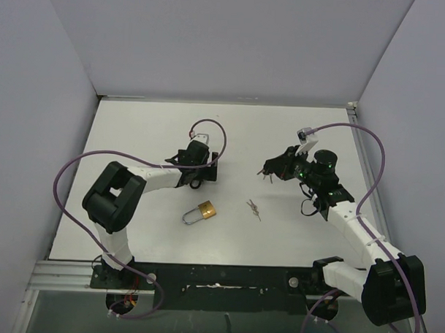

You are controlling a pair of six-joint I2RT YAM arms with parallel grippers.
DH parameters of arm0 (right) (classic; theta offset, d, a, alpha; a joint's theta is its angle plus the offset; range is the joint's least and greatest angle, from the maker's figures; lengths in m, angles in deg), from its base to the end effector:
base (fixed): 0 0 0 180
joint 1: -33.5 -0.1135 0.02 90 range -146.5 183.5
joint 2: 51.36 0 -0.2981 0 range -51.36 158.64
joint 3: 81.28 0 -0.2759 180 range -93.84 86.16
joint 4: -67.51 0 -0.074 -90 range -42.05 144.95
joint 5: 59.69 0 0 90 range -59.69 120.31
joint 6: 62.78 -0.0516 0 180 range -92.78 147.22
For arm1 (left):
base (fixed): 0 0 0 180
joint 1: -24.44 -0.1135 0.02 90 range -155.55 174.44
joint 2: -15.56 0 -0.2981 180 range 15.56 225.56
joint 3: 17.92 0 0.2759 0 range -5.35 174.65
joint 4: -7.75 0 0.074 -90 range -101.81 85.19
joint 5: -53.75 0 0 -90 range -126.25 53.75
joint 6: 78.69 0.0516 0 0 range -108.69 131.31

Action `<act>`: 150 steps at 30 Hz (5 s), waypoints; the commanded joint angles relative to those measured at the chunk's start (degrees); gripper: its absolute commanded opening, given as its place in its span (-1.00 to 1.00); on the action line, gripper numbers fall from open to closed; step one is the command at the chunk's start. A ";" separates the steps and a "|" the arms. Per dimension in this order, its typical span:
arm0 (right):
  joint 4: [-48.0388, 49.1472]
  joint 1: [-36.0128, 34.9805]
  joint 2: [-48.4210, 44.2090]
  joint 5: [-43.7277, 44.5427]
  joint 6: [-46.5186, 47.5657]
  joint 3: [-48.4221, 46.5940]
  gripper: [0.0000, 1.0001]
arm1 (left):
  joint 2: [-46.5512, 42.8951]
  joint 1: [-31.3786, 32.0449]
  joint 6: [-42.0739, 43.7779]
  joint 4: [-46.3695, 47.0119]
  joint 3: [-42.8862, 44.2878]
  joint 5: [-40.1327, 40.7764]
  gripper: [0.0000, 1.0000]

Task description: Unlock with the key

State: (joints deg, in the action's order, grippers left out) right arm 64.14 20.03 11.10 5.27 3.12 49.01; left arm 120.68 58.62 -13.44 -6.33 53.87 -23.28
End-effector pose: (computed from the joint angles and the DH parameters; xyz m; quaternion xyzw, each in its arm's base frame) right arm 0.2548 0.0835 0.2834 -0.0574 0.7890 0.3530 0.4996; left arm 0.3477 -0.2221 0.1582 0.0352 0.9260 -0.0859 0.3659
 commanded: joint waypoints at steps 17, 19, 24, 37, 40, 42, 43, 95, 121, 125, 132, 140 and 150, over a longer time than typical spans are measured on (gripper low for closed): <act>2.46 0.33 -0.84 -1.02 -0.47 0.23 -1.00 | 1.21 1.51 3.94 -1.66 1.05 1.80 0.58; 2.33 0.37 -0.87 -1.02 -0.42 0.15 -1.00 | 1.46 1.50 4.05 -1.69 1.31 1.88 0.51; 2.06 0.50 -1.33 -0.93 -0.18 0.14 -1.00 | 1.88 1.38 4.27 -1.75 1.69 1.83 0.31; 1.53 0.59 -1.10 -0.66 -0.44 0.41 -1.00 | -4.74 1.53 11.85 8.36 -0.86 -3.73 -1.00; 1.53 0.64 -1.36 -0.41 -0.97 0.32 -1.00 | -10.92 1.68 14.92 22.54 -7.35 -10.21 -1.00; 1.38 0.70 -1.62 -0.35 -1.26 0.16 -1.00 | -14.06 1.75 16.34 31.47 -11.45 -13.89 -1.00; 1.31 0.74 -1.90 -0.34 -1.49 0.09 -1.00 | -15.15 1.85 16.66 34.84 -13.05 -15.16 -1.00; -9.61 -12.25 -17.08 15.88 6.98 -8.17 -1.00 | -14.84 11.79 38.46 88.52 -25.52 -27.75 -1.00; -13.29 -12.13 -6.40 15.92 11.53 -23.69 -1.00 | -14.92 -1.24 25.86 88.27 -19.24 -52.95 -1.00; -17.57 -12.18 -4.88 16.17 11.70 -27.90 -1.00 | -15.94 -1.90 22.55 88.27 -19.68 -50.09 -1.00; -18.68 -12.28 -4.60 15.19 11.10 -28.53 -1.00 | -15.95 -1.98 20.87 88.19 -21.56 -50.65 -1.00; -17.61 -12.37 -5.82 16.00 11.58 -26.73 -1.00 | -14.09 -1.83 20.70 88.18 -18.95 -58.46 -1.00; -17.09 -12.87 -6.90 15.42 10.63 -23.97 -1.00 | -11.11 -1.74 37.79 88.18 -18.07 -63.78 -1.00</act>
State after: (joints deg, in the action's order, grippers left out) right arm 44.16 7.52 6.05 20.42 13.68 24.66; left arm 108.86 56.98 14.28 74.28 32.75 -86.05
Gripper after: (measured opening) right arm 0.053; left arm 0.522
